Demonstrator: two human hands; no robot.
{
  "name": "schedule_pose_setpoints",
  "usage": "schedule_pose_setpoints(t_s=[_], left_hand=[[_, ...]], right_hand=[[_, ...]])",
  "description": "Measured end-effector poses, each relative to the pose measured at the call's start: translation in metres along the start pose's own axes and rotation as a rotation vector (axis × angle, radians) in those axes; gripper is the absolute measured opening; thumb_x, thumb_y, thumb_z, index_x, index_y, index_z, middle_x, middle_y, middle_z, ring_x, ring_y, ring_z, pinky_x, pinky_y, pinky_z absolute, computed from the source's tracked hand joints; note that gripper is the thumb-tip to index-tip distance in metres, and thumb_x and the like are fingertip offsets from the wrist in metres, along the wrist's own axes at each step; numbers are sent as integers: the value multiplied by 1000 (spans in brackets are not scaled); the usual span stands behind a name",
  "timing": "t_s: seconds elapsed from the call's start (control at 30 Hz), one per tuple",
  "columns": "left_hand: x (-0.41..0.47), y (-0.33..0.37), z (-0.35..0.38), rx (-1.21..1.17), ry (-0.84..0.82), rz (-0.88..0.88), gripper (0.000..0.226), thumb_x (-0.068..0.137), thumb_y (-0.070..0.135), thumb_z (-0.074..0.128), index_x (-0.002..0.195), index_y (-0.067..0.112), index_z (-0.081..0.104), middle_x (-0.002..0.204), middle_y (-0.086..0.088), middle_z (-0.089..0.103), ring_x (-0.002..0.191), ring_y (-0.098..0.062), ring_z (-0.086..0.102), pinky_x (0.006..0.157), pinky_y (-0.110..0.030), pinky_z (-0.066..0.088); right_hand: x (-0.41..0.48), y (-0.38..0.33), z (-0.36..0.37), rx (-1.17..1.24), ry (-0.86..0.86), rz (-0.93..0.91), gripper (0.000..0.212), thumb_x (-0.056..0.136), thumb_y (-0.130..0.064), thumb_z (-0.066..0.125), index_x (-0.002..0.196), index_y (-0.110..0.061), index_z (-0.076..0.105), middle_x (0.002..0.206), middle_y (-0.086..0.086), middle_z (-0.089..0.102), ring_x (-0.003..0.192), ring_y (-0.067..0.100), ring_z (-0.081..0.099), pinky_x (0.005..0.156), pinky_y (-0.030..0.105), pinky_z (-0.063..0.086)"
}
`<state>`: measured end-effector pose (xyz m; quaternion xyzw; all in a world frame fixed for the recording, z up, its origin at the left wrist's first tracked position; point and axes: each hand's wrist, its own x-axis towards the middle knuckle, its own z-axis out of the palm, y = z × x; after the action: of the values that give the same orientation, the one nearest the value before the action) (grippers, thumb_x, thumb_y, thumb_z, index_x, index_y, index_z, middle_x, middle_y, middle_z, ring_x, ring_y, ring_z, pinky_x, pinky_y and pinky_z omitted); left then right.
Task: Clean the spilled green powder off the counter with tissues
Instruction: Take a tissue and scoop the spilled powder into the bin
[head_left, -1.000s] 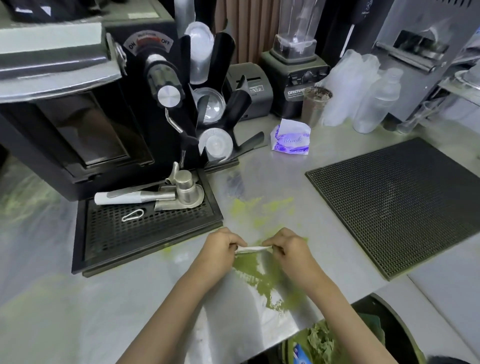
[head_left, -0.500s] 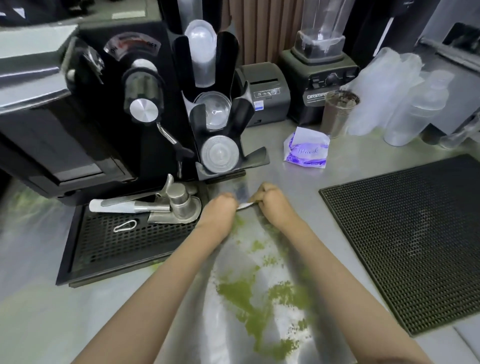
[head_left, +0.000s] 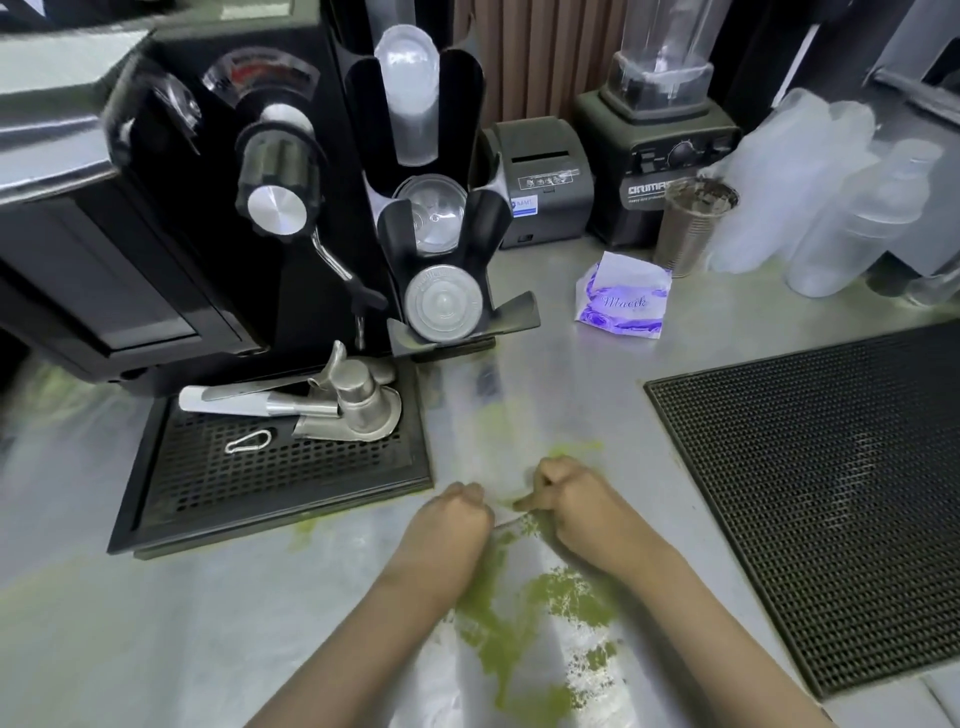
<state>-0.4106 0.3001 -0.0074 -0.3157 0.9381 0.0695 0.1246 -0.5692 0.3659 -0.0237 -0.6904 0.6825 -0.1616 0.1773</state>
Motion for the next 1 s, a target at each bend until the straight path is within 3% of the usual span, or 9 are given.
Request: schedule_pose_setpoints(t_s=[0.13,0.23,0.3,0.43,0.57,0.67,0.77,0.9,1.0], left_hand=[[22,-18,-21,30,74,-119,26,86,2,50,109,6,59,109,-10,49,102,-30,54,85,-36,46],[53,-32,-40,22,138,-190,23,87,-2,47,107,1,59,107,-14,51,103,-34,55,86,-40,47],[66,-35,-48,42,137,-208,27,86,-7,40,108,-3,57,110,-17,53,106,-35,54,87,-41,45],[69,-30,-46,98,75,-213,31,84,-11,41,111,-6,53,115,-19,53,109,-35,53,88,-39,45],[35,-10,-26,67,49,-147,30,82,-7,47,111,-3,55,115,-16,51,108,-33,52,87,-37,45],[-2,6,-5,41,122,-27,19,72,1,65,91,3,66,104,-12,59,96,-28,57,77,-30,49],[-7,10,3,-52,37,-26,34,79,-6,47,108,6,60,116,-9,49,110,-26,48,86,-33,43],[37,0,-25,-79,158,-44,33,84,-2,43,112,8,58,107,-11,48,100,-30,52,79,-35,42],[78,1,-36,-197,158,-46,29,89,10,44,115,11,59,102,-13,49,99,-33,53,71,-32,36]], right_hand=[[37,-4,-20,71,92,22,39,73,8,47,99,-7,71,88,15,55,89,24,49,78,32,41],[85,8,-21,61,205,137,10,72,-5,62,70,-15,64,76,6,50,77,23,47,72,34,40],[110,17,-16,5,149,159,7,77,-10,58,79,-10,65,86,9,54,85,25,49,77,35,40],[110,19,-13,-44,79,143,29,85,6,43,105,1,63,115,20,55,109,30,48,88,31,39],[57,15,1,-92,32,19,31,78,1,46,97,-5,69,93,17,58,92,32,55,76,34,47],[3,9,7,-62,-5,-93,29,62,-1,63,85,-14,74,69,5,57,65,25,57,58,24,49],[-14,8,2,-24,14,-88,42,55,9,70,87,-18,74,68,0,56,63,19,56,54,17,45],[24,26,-27,-76,188,132,31,82,8,45,103,-2,65,107,18,56,100,31,52,84,32,43],[53,49,-36,-126,183,245,29,85,6,43,107,2,62,116,22,53,110,33,48,91,34,38]])
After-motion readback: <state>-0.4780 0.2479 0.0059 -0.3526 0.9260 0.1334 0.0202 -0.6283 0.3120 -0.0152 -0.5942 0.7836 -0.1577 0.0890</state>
